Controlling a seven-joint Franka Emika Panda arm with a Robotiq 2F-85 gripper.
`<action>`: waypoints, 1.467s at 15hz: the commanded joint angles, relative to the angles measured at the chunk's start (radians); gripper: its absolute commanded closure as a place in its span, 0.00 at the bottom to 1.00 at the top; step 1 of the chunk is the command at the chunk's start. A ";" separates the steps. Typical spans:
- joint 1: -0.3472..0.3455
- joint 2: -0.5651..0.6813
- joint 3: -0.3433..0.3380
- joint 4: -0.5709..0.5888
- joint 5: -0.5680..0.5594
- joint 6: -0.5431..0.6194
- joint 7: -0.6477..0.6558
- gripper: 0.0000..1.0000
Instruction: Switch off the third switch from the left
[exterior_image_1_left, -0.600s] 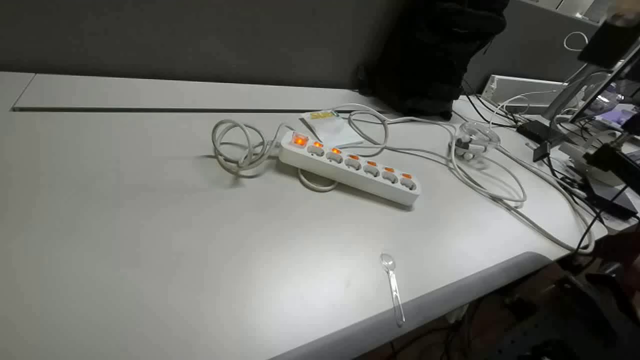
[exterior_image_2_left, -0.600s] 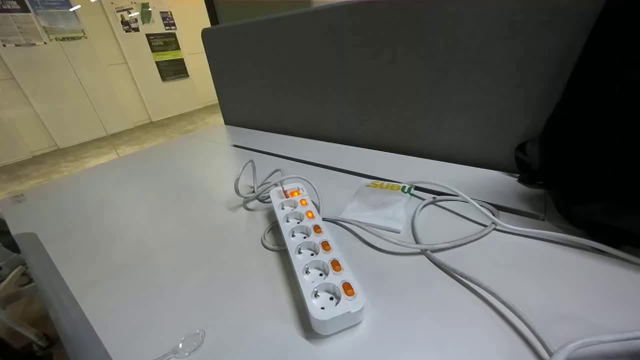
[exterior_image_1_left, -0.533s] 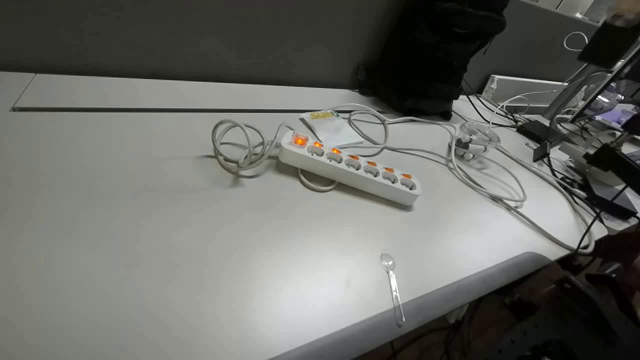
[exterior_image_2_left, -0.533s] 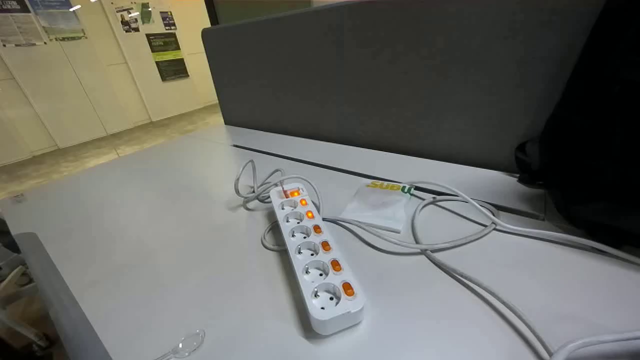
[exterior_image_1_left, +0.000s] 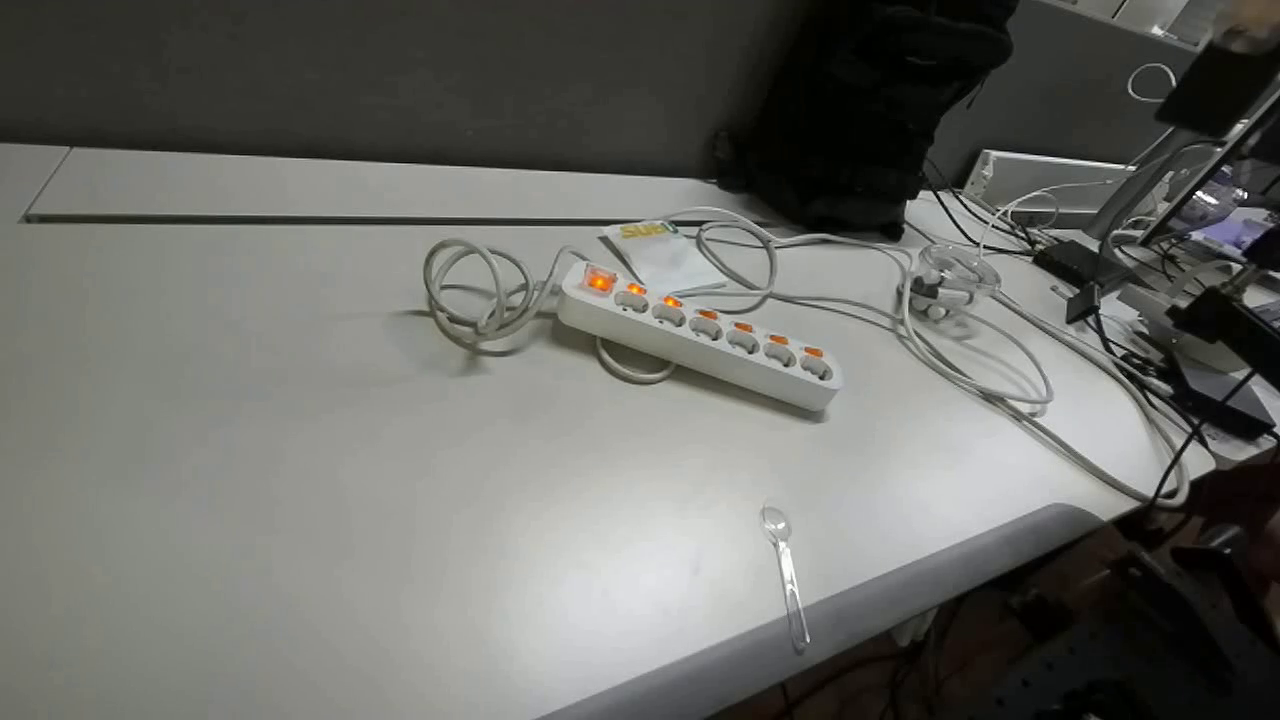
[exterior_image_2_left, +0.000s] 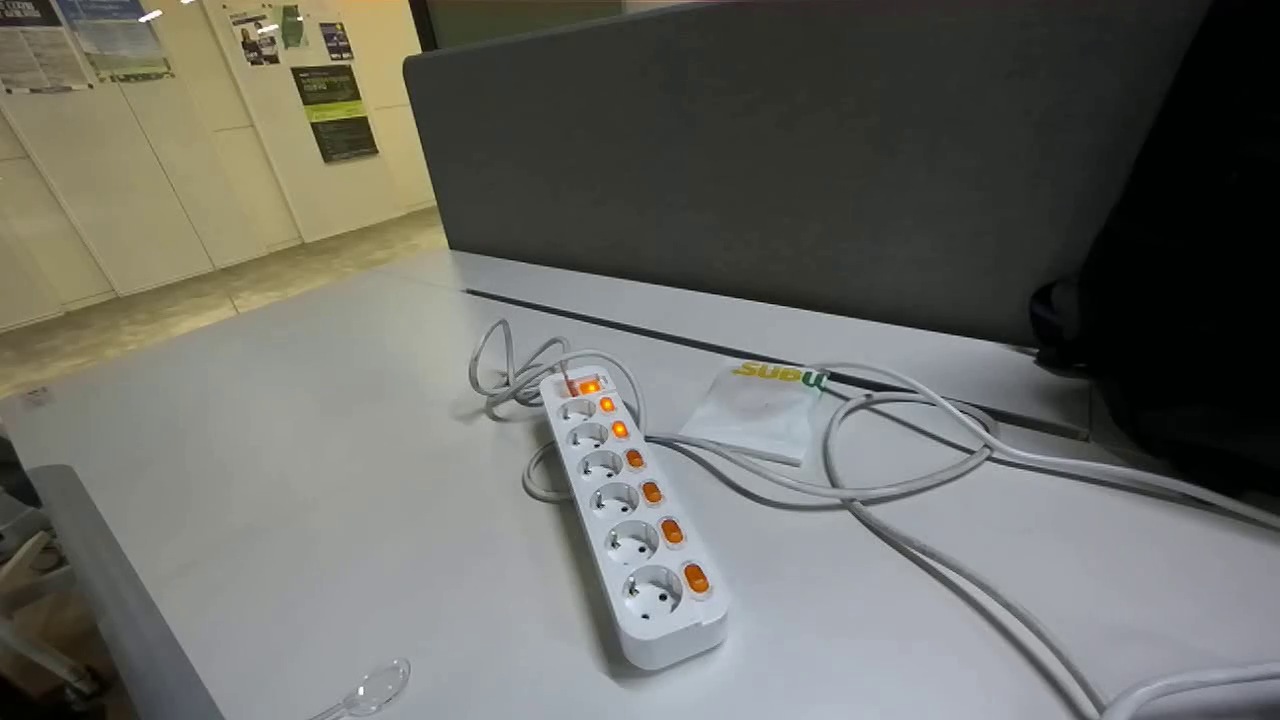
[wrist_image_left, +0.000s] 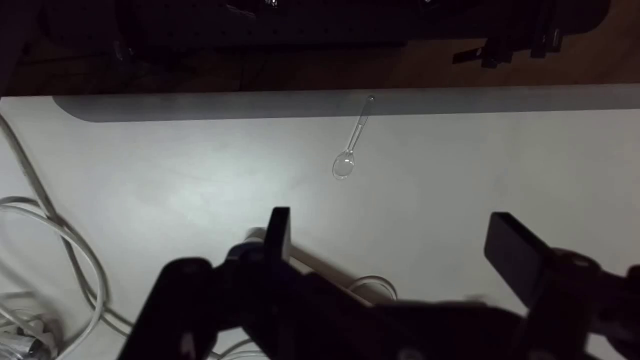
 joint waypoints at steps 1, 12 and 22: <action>-0.002 0.001 0.001 0.002 0.001 -0.002 -0.001 0.00; -0.034 0.109 0.014 -0.018 0.009 0.354 0.078 0.00; -0.038 0.526 0.078 0.164 0.057 0.579 0.274 0.69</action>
